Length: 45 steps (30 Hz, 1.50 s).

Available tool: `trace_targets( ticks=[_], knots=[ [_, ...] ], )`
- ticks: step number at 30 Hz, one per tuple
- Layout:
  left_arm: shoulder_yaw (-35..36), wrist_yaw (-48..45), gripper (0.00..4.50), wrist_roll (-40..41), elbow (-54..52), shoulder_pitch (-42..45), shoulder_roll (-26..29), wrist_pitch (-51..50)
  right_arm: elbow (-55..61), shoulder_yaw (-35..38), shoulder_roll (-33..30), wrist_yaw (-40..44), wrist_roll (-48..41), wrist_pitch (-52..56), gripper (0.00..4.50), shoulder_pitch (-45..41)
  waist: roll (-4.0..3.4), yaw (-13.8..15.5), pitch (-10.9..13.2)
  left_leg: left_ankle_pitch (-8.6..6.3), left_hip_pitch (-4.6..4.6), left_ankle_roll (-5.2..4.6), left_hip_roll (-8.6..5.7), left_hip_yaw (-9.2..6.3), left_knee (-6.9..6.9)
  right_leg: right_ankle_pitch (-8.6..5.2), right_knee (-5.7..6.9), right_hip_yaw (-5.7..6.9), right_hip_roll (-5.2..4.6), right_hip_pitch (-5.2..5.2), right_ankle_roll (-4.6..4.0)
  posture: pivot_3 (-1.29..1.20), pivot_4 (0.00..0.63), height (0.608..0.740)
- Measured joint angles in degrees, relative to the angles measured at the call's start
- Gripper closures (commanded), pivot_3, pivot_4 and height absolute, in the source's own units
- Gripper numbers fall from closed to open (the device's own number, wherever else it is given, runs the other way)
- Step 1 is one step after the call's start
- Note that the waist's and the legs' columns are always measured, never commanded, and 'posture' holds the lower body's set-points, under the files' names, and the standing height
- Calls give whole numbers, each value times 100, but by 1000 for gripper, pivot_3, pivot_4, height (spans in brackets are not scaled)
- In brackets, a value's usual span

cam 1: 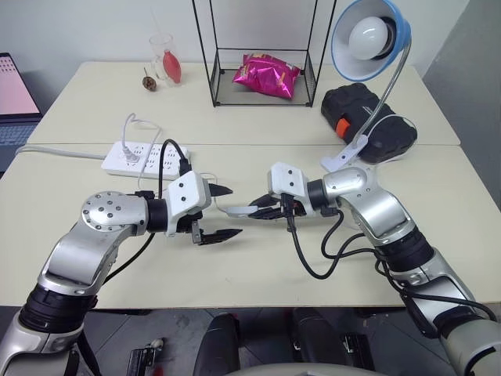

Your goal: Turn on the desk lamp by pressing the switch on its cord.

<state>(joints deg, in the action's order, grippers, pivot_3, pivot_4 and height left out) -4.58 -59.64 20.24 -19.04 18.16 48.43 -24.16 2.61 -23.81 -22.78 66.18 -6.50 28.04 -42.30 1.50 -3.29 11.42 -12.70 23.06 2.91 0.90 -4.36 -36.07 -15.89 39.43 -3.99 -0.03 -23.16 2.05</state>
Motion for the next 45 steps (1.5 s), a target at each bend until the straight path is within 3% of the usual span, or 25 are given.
trace_targets(
  ticks=[28,32,45],
  knots=[
    [23,4,0,-25,685,-26,-485,317,2,-55,-53,25,-2,0,4130,12,0,2,0,0,0,0,-1,-3,0,0,1,2,-1,1,0,0,150,740],
    [21,-11,649,-74,789,-26,-493,378,2,-56,-53,26,-2,0,4130,12,0,2,0,0,0,0,-1,-3,0,0,1,1,-1,0,0,0,150,740],
    [-190,-151,3473,-368,968,-21,-552,704,2,-57,-62,10,-7,1,4130,11,0,2,0,0,0,0,-2,-3,0,1,2,2,-1,0,-2,0,150,740]
  ],
)
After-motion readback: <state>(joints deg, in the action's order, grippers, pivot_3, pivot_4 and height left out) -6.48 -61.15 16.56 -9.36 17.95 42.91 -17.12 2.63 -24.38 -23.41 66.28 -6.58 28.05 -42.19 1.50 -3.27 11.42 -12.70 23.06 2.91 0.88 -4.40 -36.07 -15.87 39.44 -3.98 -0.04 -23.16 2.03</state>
